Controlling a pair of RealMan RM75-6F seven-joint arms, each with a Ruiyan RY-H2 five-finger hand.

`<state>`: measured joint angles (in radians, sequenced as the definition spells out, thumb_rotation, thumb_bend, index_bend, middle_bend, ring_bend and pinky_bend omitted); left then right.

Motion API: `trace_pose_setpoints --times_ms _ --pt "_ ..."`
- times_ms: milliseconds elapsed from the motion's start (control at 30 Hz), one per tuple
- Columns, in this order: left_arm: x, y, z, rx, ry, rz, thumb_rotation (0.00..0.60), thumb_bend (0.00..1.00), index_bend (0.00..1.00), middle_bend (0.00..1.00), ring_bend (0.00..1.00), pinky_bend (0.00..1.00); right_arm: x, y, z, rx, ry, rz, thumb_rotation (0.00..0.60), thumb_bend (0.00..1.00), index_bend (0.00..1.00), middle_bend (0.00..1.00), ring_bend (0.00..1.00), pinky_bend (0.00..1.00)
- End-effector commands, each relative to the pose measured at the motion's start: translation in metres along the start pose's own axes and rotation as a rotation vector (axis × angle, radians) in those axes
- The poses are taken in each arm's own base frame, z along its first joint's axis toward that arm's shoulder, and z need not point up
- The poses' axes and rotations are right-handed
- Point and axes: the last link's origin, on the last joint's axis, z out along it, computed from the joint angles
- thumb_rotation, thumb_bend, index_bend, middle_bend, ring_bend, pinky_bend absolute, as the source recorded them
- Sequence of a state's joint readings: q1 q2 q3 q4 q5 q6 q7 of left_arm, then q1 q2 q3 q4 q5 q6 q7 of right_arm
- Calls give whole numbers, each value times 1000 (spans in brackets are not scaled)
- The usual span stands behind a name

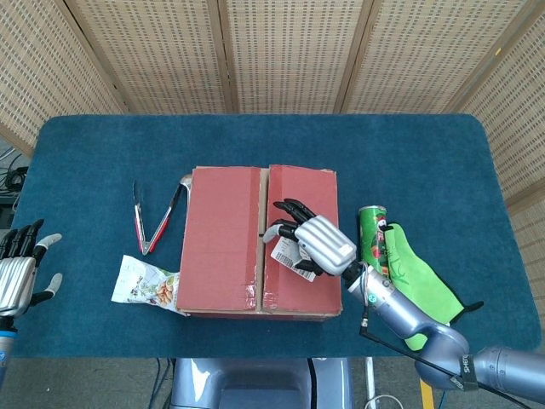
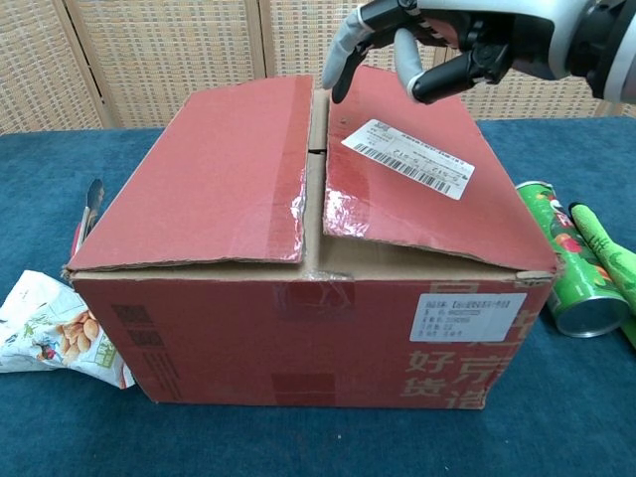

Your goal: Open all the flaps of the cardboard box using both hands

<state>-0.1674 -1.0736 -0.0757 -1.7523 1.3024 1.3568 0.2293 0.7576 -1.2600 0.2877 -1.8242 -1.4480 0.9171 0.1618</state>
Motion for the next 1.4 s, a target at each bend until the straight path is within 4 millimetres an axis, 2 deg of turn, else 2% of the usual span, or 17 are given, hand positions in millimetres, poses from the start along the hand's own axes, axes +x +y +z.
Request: trace_pose_setpoints --times_ms 33,400,767,1133,1400 --pt "0 -1 0 3 -2 -2 600 372 191 0 0 0 -4 -2 8 -3 -6 2 600 1000 346 356 49 0" --pt "-3 -4 1 13 -11 -7 600 372 190 0 0 0 -15 -6 24 -10 -29 -9 600 1000 345 355 49 0" --pt "-4 -6 1 21 -18 -18 600 372 190 0 0 0 -19 1 30 -38 -46 -30 600 1000 345 375 51 0" --pt "-4 -4 2 10 -30 -31 600 373 190 0 0 0 -8 5 29 -48 -19 -42 600 1000 362 487 124 0" --pt "-3 -2 2 5 -36 -36 600 373 190 0 0 0 -1 5 26 -46 -5 -52 600 1000 372 523 155 0"
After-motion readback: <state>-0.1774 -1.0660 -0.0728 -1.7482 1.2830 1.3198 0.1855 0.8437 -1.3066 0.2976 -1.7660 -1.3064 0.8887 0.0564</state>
